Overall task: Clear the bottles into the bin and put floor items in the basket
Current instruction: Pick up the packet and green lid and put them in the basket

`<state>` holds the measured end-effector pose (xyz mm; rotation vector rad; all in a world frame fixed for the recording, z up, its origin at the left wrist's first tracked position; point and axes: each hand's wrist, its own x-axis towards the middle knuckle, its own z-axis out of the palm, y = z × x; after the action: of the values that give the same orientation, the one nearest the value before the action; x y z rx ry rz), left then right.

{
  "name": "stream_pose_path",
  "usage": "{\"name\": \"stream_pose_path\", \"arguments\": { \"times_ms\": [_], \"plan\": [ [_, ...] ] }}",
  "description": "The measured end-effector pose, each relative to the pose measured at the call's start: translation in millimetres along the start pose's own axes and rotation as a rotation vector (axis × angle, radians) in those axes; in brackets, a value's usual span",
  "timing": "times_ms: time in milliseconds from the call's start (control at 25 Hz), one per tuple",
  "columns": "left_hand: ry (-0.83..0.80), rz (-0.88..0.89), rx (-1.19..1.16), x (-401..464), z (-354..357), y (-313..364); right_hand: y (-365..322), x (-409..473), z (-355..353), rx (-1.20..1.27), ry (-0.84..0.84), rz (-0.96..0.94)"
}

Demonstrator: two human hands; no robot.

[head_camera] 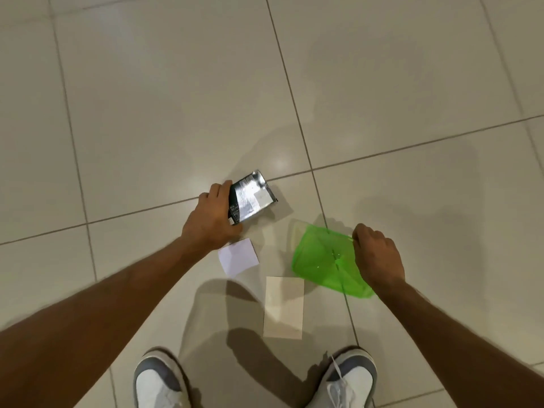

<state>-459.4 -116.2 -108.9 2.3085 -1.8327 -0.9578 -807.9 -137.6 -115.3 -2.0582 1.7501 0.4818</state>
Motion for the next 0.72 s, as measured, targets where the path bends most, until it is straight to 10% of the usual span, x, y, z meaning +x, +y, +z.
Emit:
{"name": "stream_pose_path", "arguments": {
  "times_ms": [720],
  "plan": [
    [0.270, -0.022, -0.436, -405, -519, 184, -150, -372, -566, 0.695, 0.549, 0.032]
  ]
}}
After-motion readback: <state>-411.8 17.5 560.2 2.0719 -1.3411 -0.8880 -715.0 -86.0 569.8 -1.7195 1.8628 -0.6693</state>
